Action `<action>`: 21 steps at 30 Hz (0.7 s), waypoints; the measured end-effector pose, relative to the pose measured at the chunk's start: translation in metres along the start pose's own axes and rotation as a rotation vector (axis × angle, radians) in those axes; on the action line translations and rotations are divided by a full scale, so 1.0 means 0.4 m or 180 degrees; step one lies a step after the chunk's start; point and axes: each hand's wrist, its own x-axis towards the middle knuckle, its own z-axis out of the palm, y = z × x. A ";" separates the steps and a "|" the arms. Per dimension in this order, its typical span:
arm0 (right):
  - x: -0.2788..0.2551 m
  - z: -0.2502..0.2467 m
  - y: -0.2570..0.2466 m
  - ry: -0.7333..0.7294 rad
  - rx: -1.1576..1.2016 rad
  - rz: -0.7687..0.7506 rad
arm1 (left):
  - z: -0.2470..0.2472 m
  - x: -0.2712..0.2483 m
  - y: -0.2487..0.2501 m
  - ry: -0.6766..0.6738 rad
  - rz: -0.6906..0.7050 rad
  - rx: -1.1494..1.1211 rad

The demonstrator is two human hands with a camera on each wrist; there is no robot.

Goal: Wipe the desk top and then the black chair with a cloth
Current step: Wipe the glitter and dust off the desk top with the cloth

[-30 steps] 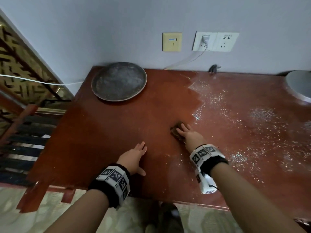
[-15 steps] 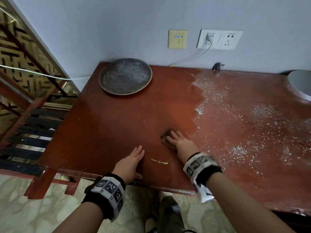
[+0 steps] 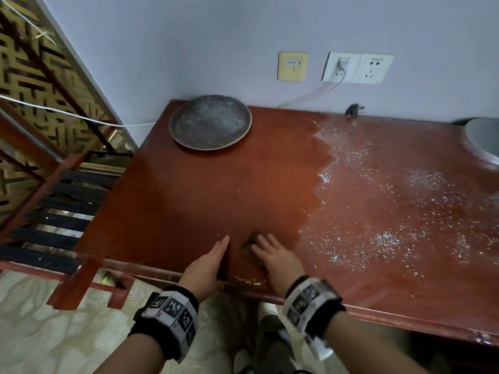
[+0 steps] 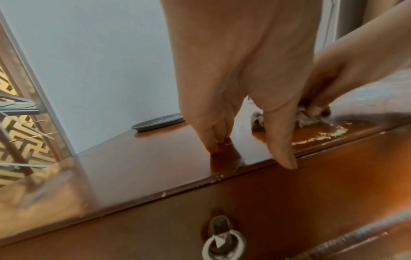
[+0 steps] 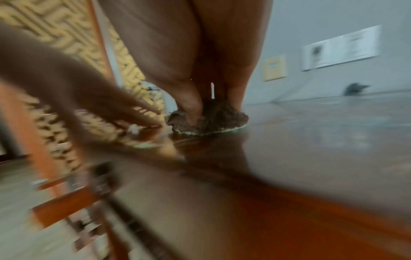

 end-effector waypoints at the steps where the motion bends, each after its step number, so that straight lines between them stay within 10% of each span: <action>1: -0.017 0.020 -0.038 0.0042 -0.0055 -0.0260 | 0.004 -0.001 -0.004 0.0047 0.0006 -0.0086; 6: -0.060 0.028 -0.077 0.0007 0.0243 -0.0488 | 0.009 -0.021 -0.012 0.0080 -0.0004 -0.0165; 11: -0.055 -0.019 0.009 0.0182 0.0104 0.0464 | 0.011 -0.044 -0.017 0.0191 0.0010 -0.0135; 17: -0.084 0.027 -0.109 0.0111 0.0329 -0.0354 | 0.010 -0.046 -0.016 0.0444 0.0081 -0.0234; 21: 0.010 -0.050 -0.034 0.0166 0.0471 0.0027 | -0.006 -0.054 -0.035 0.0674 0.0023 -0.0361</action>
